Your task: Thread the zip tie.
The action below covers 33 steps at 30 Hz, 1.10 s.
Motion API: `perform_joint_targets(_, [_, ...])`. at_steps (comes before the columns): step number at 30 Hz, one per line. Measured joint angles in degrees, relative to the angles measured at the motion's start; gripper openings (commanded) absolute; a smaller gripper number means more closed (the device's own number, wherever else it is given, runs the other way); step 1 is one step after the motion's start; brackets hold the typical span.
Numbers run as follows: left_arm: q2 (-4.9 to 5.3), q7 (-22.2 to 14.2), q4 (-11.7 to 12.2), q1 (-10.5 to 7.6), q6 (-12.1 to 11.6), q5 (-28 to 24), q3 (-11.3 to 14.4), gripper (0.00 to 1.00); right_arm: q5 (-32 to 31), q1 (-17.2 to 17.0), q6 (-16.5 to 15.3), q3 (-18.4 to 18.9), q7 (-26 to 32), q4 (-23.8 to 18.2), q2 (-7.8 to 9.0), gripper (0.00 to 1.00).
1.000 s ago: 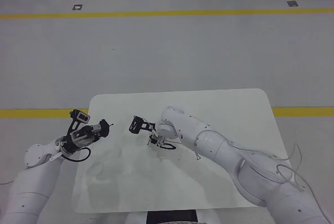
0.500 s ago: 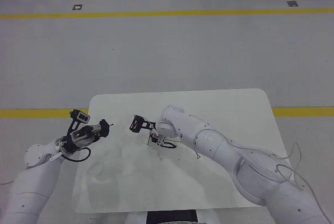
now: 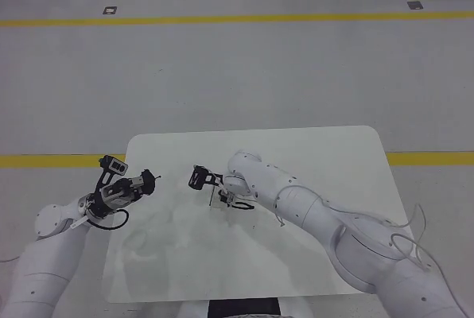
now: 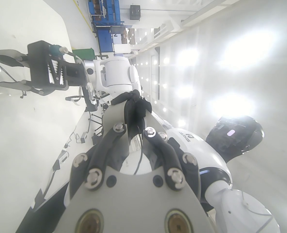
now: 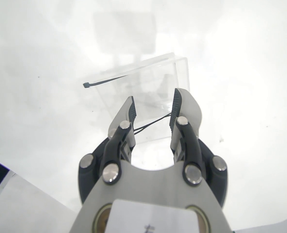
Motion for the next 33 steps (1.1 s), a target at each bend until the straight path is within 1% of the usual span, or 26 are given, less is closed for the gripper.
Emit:
perform_joint_targets(6, [0.00,0.00,0.00,0.00,0.00,0.00,0.00,0.00,0.65,-0.27,0.00,-0.90,-0.59,-1.84,0.31,0.36])
perform_joint_targets(10, [0.00,0.00,0.00,0.00,0.00,0.00,0.00,0.00,0.25,-0.12,0.00,-1.07,-2.08,-1.68,0.38,0.36])
perform_joint_targets(14, [0.00,0.00,0.00,0.00,0.00,0.00,0.00,0.00,-1.06,0.07,0.31,-0.23,-3.84,-1.19,0.30,0.36])
perform_joint_targets(18, [0.00,0.00,0.00,0.00,0.00,0.00,0.00,0.00,-2.87,-0.11,2.86,1.03,-5.79,-1.38,0.41,0.31])
perform_joint_targets(21, [0.00,0.00,0.00,0.00,0.00,0.00,0.00,0.00,-3.94,-0.41,4.50,1.81,-5.68,-1.55,0.48,0.29])
perform_joint_targets(23, [0.00,0.00,0.00,0.00,0.00,0.00,0.00,0.00,-4.57,-0.59,5.12,2.17,-5.09,-1.61,0.39,0.31])
perform_joint_targets(28, [0.00,0.00,0.00,0.00,0.00,0.00,0.00,0.00,-5.55,-0.83,5.99,3.25,-4.88,-1.65,0.14,0.31])
perform_joint_targets(33, [0.00,0.00,0.00,0.00,0.00,0.00,0.00,0.00,-6.72,-1.15,7.81,4.43,-3.90,-1.48,-0.03,0.32])
